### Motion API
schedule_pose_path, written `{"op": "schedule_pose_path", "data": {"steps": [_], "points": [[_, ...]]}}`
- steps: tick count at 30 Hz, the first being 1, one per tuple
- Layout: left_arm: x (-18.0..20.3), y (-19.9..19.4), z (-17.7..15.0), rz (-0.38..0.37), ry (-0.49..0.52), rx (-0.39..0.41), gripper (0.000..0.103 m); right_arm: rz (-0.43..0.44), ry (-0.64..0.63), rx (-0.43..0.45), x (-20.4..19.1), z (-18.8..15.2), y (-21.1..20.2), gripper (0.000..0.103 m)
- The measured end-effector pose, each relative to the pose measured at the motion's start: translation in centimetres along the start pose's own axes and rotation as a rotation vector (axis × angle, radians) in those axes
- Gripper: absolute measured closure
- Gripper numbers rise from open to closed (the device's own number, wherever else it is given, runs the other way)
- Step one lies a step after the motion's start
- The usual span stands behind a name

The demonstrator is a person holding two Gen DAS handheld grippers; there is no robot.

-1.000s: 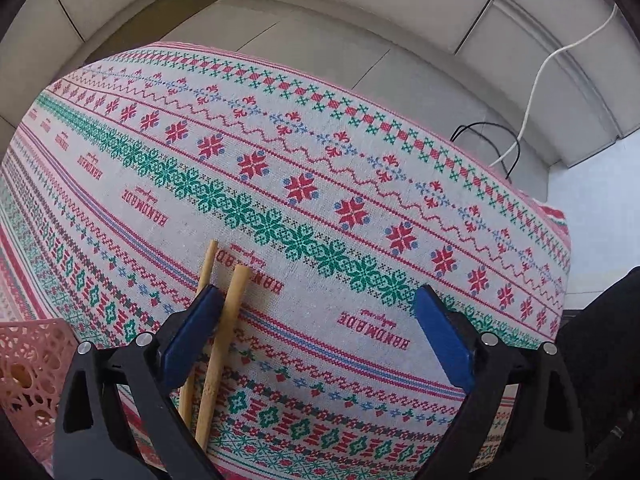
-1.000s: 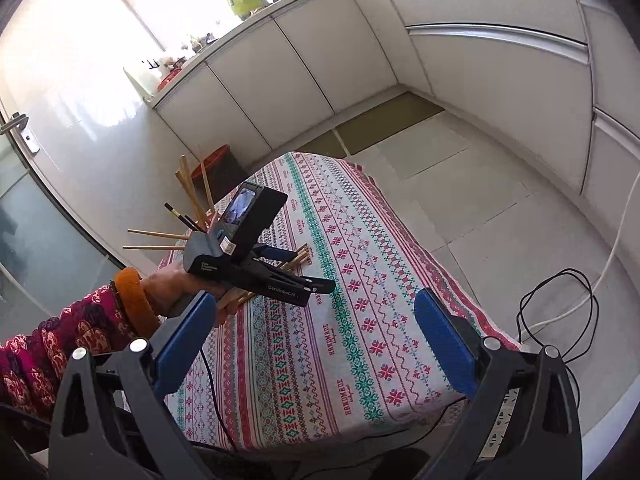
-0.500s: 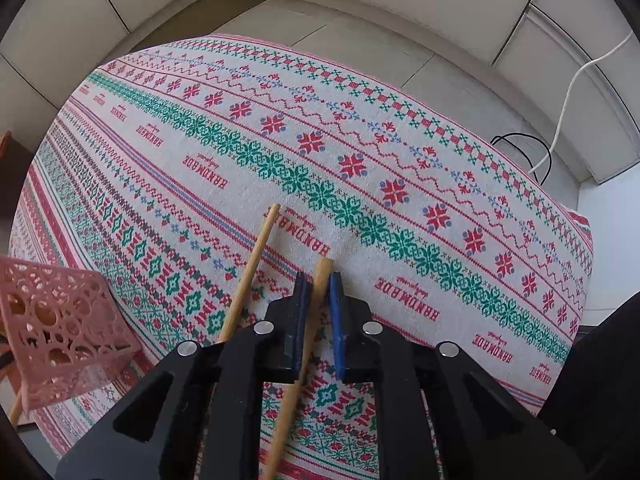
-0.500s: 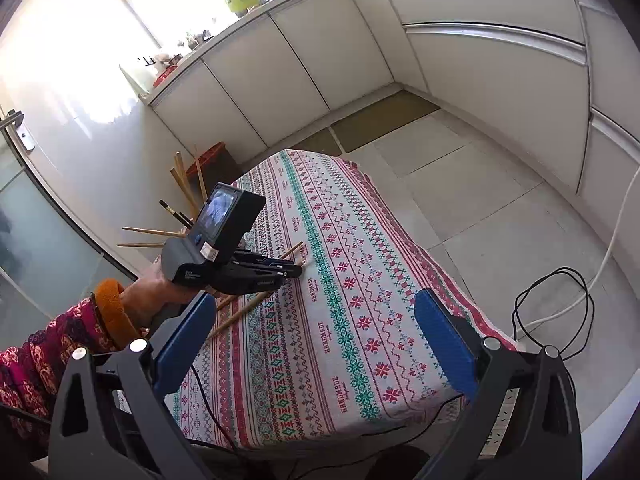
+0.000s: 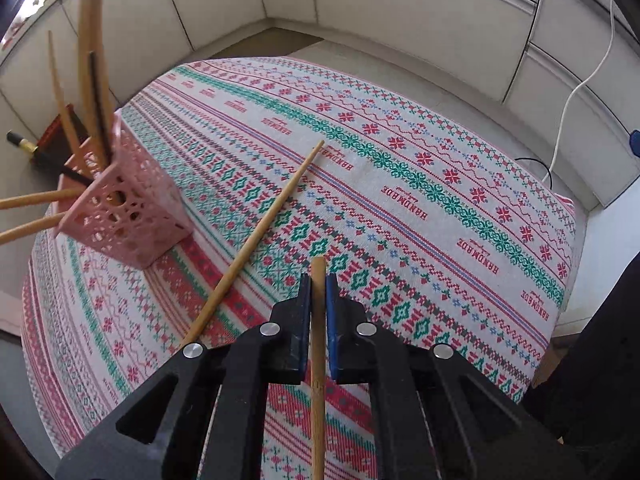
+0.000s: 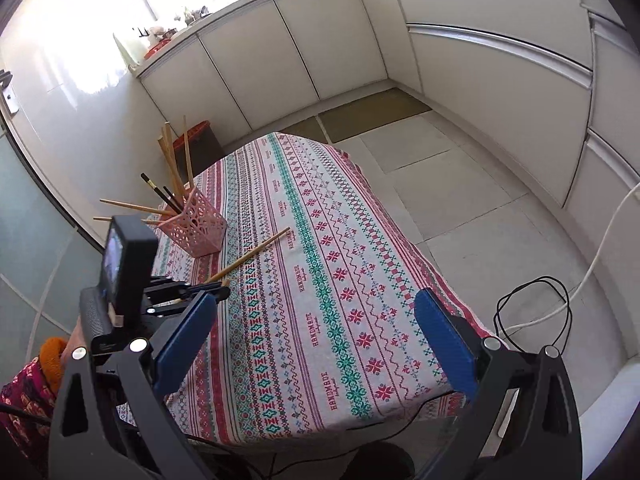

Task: Organize utensils
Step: 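Lift the chopstick upright with the left tool while the right tool grasps the last one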

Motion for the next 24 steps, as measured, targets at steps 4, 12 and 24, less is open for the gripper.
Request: {"op": "schedule_pose_path", "data": {"steps": [4,12,24], "points": [[-1.0,-2.5,-0.4,0.038,-0.017,0.056,0.097,-0.018,-0.032,-0.012,-1.4,-0.2,0.8,0.007],[-2.8,-7.0,-1.9,0.112,-0.07,0.166,0.097,-0.067,-0.059,-0.132,-4.0,-1.0,4.6,0.007],[-8.4,-17.5,-3.7,0.204,-0.283,0.465,0.097,-0.155,0.434,-0.466,-5.2,0.6,16.1,0.02]]}}
Point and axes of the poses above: each gripper's, at about its wrist camera, not at the fingertips, and y roughly the way its jaws point, x to its right, z to its top, the point moved 7 cm from there along y, roughly the way its jaws point, and after that the axes turned 8 degrees about -z, right-handed, at the moved point
